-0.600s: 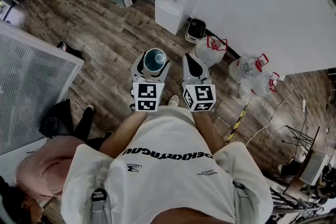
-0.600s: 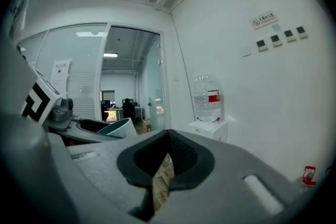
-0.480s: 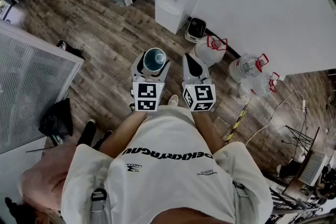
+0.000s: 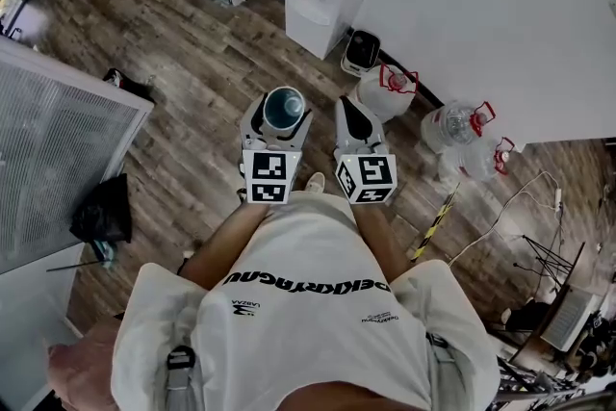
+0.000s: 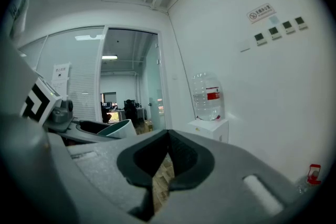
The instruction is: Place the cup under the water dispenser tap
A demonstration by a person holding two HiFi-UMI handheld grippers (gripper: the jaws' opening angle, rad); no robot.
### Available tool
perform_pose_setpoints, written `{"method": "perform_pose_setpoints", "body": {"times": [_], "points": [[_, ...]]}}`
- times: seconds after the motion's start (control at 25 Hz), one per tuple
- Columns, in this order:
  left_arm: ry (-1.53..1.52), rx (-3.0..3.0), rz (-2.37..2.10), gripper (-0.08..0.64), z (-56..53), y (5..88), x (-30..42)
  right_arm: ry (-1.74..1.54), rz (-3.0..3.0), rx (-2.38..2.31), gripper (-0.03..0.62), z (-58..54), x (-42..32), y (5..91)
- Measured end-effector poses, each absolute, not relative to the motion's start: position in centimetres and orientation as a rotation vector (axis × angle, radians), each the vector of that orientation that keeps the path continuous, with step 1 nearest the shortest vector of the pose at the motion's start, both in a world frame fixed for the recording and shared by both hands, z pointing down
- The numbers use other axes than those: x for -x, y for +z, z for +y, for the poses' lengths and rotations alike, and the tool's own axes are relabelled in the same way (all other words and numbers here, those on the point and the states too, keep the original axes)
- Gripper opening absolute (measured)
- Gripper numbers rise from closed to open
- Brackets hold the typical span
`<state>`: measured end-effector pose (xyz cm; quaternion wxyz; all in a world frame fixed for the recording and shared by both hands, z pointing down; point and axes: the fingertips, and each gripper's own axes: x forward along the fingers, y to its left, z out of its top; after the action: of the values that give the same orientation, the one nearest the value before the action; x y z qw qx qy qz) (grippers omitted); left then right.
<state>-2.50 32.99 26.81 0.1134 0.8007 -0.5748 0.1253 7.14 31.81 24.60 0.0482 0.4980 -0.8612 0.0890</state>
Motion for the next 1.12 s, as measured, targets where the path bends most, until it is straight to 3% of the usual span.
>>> {"method": "perform_pose_setpoints", "body": {"times": [0.6, 1.12], "points": [[0.401, -2.274, -1.776, 0.368, 28.8, 28.5, -0.8, 0.25, -2.657, -1.441, -0.002, 26.5, -11.0, 26.5], [0.387, -2.263, -1.718, 0.368, 20.4, 30.7, 2.9, 0.279, -2.616, -1.401, -0.002, 18.3, -6.3, 28.7]]}}
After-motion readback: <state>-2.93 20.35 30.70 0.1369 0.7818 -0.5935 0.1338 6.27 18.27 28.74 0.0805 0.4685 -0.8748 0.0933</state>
